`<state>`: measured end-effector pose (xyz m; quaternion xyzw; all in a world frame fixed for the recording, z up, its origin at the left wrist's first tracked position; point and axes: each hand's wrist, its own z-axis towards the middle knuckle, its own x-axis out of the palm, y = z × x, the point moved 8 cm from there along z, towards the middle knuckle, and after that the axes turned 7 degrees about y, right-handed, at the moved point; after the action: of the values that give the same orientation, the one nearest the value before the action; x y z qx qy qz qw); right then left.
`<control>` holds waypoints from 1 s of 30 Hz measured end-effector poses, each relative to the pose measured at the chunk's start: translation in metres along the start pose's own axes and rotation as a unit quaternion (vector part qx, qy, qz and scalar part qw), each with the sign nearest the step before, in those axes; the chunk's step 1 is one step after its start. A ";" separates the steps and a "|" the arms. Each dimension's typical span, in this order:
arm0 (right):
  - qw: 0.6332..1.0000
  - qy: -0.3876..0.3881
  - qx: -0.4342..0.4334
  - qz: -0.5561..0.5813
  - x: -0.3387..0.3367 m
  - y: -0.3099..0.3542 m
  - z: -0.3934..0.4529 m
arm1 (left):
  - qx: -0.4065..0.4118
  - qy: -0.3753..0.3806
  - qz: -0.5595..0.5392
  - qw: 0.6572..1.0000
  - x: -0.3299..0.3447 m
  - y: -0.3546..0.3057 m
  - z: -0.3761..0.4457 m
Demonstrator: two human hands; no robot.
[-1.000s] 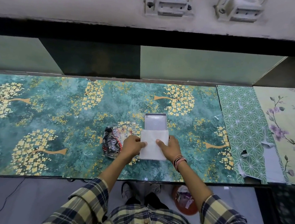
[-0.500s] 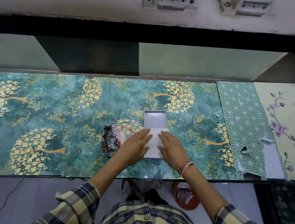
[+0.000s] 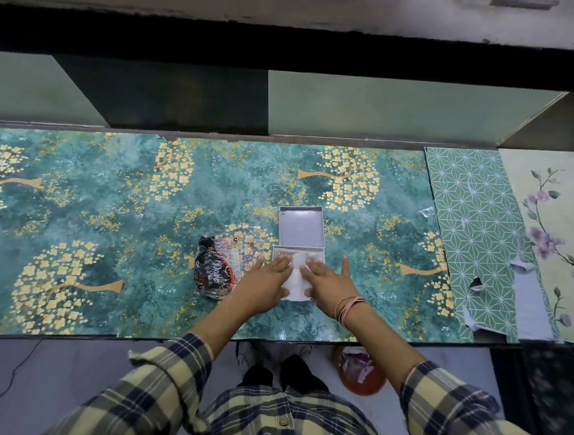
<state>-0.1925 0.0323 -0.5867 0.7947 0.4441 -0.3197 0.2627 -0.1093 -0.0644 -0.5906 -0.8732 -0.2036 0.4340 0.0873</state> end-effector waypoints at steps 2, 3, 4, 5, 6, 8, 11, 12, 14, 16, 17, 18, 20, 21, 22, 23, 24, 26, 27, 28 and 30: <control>1.000 0.010 0.007 -0.004 0.000 0.001 0.002 | -0.006 0.010 -0.002 1.000 0.000 0.000 0.003; 1.000 0.011 0.009 -0.007 -0.001 0.001 0.003 | -0.010 0.012 0.003 1.000 0.000 0.000 0.005; 1.000 0.010 0.011 -0.009 -0.001 0.001 0.005 | -0.015 0.012 0.013 1.000 0.000 0.000 0.005; 1.000 0.010 0.014 -0.007 -0.002 0.001 0.006 | -0.020 0.013 0.025 0.999 0.000 0.000 0.005; 1.000 0.012 0.018 -0.006 -0.002 0.001 0.007 | -0.027 0.015 0.038 0.999 0.000 0.000 0.006; 1.000 0.013 0.024 -0.004 -0.003 0.002 0.011 | -0.042 0.018 0.061 0.997 0.002 -0.002 0.006; 0.999 0.005 0.034 -0.009 -0.004 0.003 0.015 | -0.057 0.015 0.079 0.995 0.000 -0.005 0.008; 0.999 0.008 0.035 -0.009 -0.004 0.004 0.016 | -0.059 0.017 0.078 0.995 -0.001 -0.006 0.008; 0.999 0.021 0.034 0.006 -0.006 0.006 0.015 | -0.059 0.024 0.071 0.995 -0.005 -0.007 0.008; 0.998 0.010 0.037 0.054 -0.018 0.002 0.012 | -0.051 0.020 0.052 0.997 -0.011 -0.008 0.009; 0.995 -0.022 0.042 0.085 -0.028 -0.003 0.010 | -0.046 0.009 0.032 0.998 -0.015 -0.008 0.010; 0.989 -0.079 0.049 0.113 -0.041 -0.010 0.009 | -0.044 -0.009 0.007 0.999 -0.020 -0.007 0.009; 0.959 -0.207 0.077 0.176 -0.064 -0.030 0.004 | -0.038 -0.047 -0.031 0.998 -0.030 -0.005 0.006; 0.943 -0.241 0.098 0.206 -0.070 -0.042 0.004 | -0.035 -0.058 -0.041 0.997 -0.034 -0.005 0.002; 0.932 -0.246 0.122 0.238 -0.070 -0.054 0.007 | -0.034 -0.062 -0.049 0.996 -0.036 -0.005 -0.001; 0.923 -0.228 0.148 0.273 -0.066 -0.065 0.015 | -0.036 -0.061 -0.055 0.996 -0.037 -0.005 -0.005; 0.913 -0.195 0.177 0.311 -0.059 -0.075 0.025 | -0.039 -0.054 -0.057 0.996 -0.036 -0.005 -0.008; 0.893 -0.132 0.223 0.368 -0.040 -0.091 0.045 | -0.042 -0.041 -0.054 0.997 -0.034 -0.006 -0.015; 0.881 -0.111 0.237 0.394 -0.031 -0.096 0.056 | -0.043 -0.039 -0.055 0.997 -0.031 -0.006 -0.018; 0.867 -0.098 0.246 0.421 -0.022 -0.100 0.066 | -0.041 -0.039 -0.061 0.997 -0.029 -0.005 -0.021; 0.840 -0.091 0.258 0.468 -0.013 -0.105 0.075 | -0.036 -0.052 -0.092 0.994 -0.028 -0.005 -0.028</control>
<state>-0.3097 0.0216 -0.6408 0.9143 -0.1050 -0.3324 0.2061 -0.1038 -0.0715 -0.5517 -0.8297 -0.3026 0.4615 0.0845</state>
